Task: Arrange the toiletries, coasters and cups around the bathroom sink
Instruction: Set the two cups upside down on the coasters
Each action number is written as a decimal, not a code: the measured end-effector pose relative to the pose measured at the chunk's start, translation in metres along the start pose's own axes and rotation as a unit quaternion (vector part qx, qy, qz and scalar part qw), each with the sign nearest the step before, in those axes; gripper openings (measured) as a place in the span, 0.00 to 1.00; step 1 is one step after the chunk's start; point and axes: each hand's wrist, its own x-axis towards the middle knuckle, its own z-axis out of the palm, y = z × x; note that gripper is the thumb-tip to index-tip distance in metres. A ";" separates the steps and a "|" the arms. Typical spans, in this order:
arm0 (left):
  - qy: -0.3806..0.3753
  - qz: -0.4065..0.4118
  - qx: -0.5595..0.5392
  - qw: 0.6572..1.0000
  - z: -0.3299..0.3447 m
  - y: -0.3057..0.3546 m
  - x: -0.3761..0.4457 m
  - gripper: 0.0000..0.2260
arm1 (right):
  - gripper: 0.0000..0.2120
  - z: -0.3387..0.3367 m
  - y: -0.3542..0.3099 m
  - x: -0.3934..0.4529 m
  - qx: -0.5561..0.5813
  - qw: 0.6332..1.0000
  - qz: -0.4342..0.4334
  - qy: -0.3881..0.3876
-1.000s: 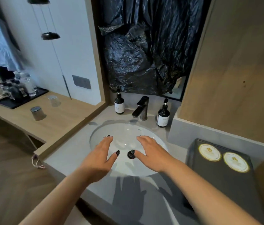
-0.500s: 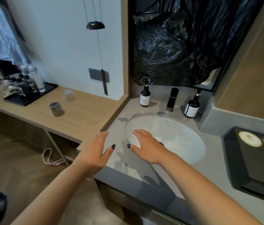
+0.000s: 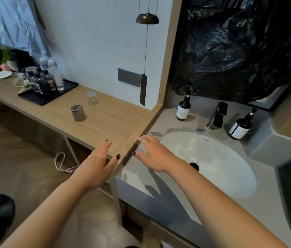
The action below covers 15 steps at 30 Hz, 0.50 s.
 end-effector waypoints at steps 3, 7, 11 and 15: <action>-0.005 -0.003 0.004 1.000 -0.008 -0.020 0.022 0.31 | 0.29 0.005 -0.008 0.028 0.008 1.000 -0.003 -0.008; -0.008 -0.007 -0.003 1.000 -0.021 -0.049 0.067 0.31 | 0.29 0.012 -0.014 0.078 0.022 1.000 0.001 -0.016; -0.007 -0.024 -0.006 1.000 -0.040 -0.077 0.116 0.31 | 0.29 0.011 -0.023 0.138 0.050 0.998 0.016 -0.017; -0.009 -0.037 0.004 0.999 -0.062 -0.103 0.152 0.31 | 0.30 0.008 -0.038 0.190 0.030 0.999 0.015 -0.014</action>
